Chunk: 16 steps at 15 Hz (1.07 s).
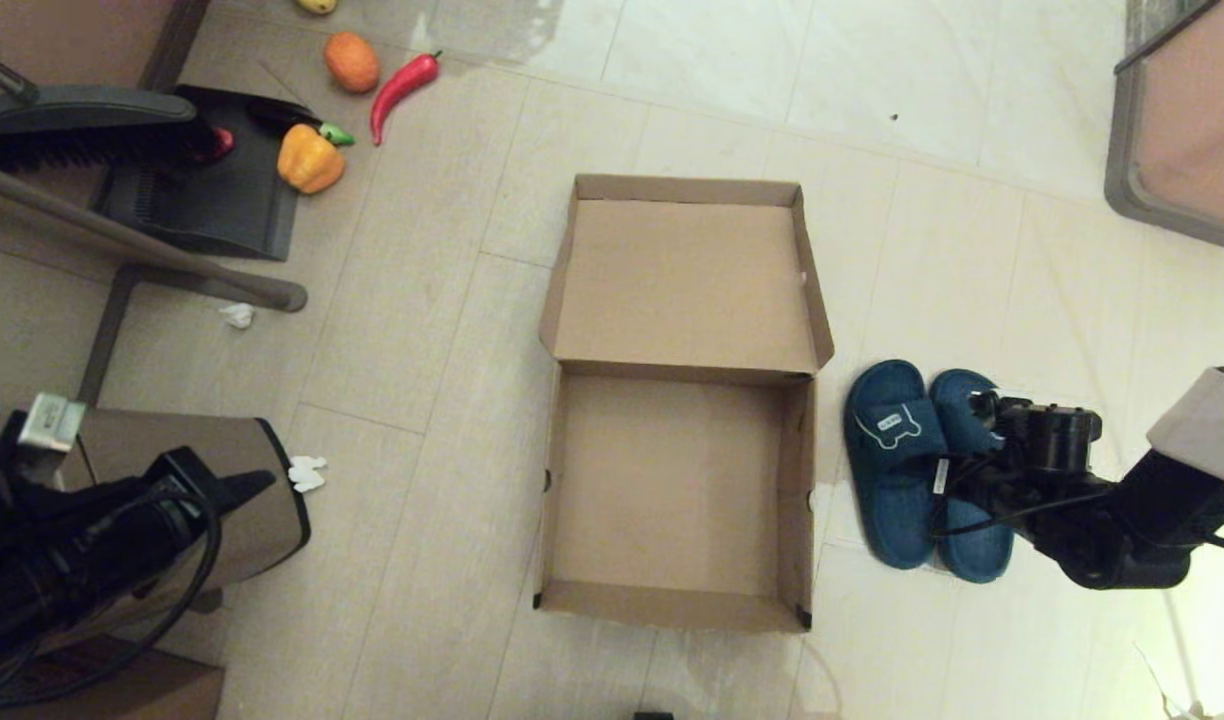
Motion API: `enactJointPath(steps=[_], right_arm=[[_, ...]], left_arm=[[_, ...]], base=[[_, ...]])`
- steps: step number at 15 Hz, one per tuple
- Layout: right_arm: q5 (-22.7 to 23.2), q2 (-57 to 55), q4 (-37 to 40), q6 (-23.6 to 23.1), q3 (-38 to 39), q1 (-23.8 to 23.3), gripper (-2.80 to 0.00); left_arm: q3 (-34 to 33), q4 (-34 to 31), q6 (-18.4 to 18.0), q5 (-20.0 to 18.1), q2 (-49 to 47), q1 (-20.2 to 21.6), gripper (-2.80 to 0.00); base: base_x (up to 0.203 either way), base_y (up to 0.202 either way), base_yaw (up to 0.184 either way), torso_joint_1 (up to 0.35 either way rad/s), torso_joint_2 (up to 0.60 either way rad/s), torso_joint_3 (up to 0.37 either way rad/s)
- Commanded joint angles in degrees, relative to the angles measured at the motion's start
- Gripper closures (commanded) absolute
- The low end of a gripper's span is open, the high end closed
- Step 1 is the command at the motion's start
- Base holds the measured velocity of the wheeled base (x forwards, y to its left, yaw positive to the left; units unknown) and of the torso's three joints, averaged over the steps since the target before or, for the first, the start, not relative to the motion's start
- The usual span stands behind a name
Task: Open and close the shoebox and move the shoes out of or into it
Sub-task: Put the shoes out of the shoe box, then put the shoes into the shoe box
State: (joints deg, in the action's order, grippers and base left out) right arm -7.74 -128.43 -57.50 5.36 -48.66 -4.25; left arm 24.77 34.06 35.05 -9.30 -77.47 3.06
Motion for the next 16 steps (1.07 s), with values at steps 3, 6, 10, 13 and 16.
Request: enactJointPath(steps=[3, 6, 10, 13, 16], right_arm=[[-0.1, -3.7, -0.4, 0.0, 0.0, -0.1, -2.80], [-0.1, -1.5, -0.5, 0.3, 2.6, -0.5, -2.80], [1.3, -2.8, -1.5, 0.5, 1.2, -3.0, -2.80], [2.9, -7.6, -1.8, 0.2, -5.7, -5.1, -2.80], [3.4, -11.9, -1.1, -0.1, -13.4, -6.8, -2.80]], left_arm=[[-0.2, 0.2, 0.3, -0.2, -1.2, -0.1, 0.00], [0.3, 0.6, 0.4, -0.1, -2.4, -0.1, 0.00], [0.0, 0.6, 0.4, -0.1, -2.2, -0.1, 0.00], [-0.2, 0.5, 0.3, 0.0, -2.3, -0.1, 0.00], [-0.8, 0.5, 0.4, 0.1, -2.4, 0.0, 0.00]], base=[[0.000, 0.000, 0.000, 0.000, 0.00, 0.000], [0.000, 0.000, 0.000, 0.000, 0.00, 0.000], [0.000, 0.000, 0.000, 0.000, 0.00, 0.000], [0.000, 0.000, 0.000, 0.000, 0.00, 0.000], [0.000, 0.000, 0.000, 0.000, 0.00, 0.000]])
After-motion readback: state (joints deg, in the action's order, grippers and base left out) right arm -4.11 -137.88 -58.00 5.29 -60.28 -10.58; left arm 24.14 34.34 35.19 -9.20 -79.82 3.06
